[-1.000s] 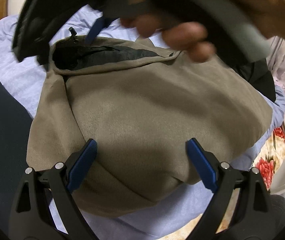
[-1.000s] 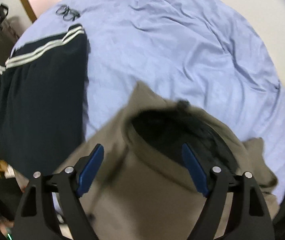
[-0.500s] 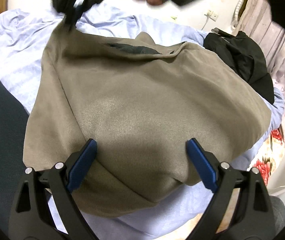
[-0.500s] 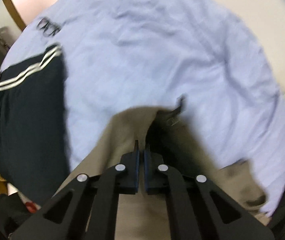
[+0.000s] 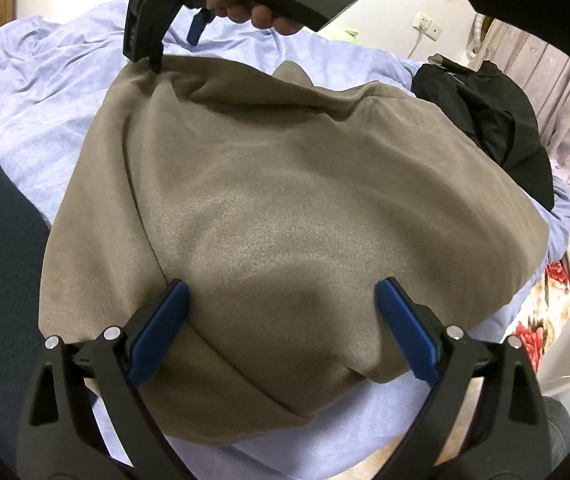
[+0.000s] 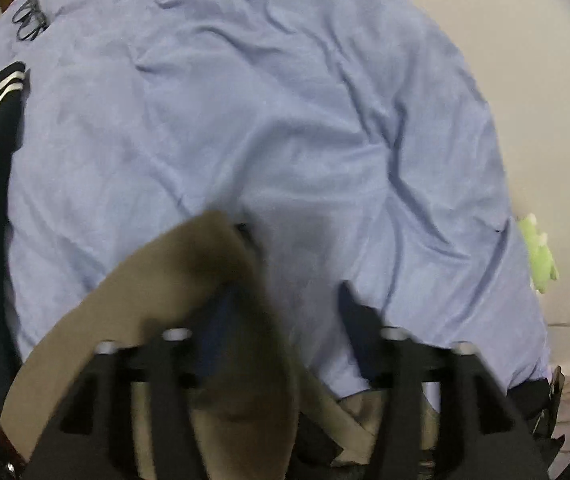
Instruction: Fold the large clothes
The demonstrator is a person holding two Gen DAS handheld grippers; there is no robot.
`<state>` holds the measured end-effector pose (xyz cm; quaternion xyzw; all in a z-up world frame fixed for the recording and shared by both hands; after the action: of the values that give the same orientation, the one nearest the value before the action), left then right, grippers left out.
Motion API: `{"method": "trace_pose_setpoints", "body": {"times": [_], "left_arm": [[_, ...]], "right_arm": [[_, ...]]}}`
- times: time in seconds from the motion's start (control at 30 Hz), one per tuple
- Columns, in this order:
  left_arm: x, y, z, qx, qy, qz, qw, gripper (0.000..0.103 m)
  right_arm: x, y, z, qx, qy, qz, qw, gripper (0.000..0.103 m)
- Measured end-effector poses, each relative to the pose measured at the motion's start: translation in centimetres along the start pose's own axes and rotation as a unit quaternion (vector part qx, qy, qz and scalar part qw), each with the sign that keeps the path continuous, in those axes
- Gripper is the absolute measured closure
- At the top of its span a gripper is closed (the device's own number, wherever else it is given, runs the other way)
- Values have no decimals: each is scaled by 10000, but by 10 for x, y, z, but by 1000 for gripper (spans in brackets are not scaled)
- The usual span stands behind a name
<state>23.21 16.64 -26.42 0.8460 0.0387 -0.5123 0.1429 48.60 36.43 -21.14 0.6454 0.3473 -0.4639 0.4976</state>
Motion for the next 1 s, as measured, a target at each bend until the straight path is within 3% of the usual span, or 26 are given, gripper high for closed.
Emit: {"method": "trace_pose_setpoints", "body": {"times": [0.07,0.13,0.3,0.43,0.7,0.77,0.8,0.83,1.0], "left_arm": [[0,-1,-1,-17,20,8,10000,10],[0,1,-3,-81,72,28,9999,9],[-2,-1,-11,-310,180,88,9993,9],[1,1,-11,-278,158,-40,9995,9],[2,1,-11,-276,169,-92,9994,9],[3,2,-11,-282,170,-91,9994,8],[3,2,-11,-289,165,-97,9994,8],[3,2,-11,-291,169,-102,9994,8],[4,2,-12,-274,168,-105,9994,8]], "right_arm": [[-16,8,6,-7,106,6,9999,41],[-38,16,19,-104,240,-21,9997,29],[-65,22,73,-610,260,162,9977,28],[-53,16,128,-986,22,188,9950,28],[0,12,163,-991,-341,203,9943,28],[11,14,163,-979,-439,195,9940,43],[19,18,163,-856,-610,103,9944,74],[23,24,163,-722,-683,80,9950,97],[12,65,134,-269,-321,314,9986,100]]}}
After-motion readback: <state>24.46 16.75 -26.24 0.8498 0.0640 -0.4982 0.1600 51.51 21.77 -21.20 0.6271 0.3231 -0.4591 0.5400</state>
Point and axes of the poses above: each gripper's, at about its wrist camera, not at the fingertips, and x roughly the way its jaws point, y to its right, z to its underside, the point moved 10 cm from there along x, roughly the way its jaws point, and after that the axes turned 10 degrees about -y, right-handed, at the moved point
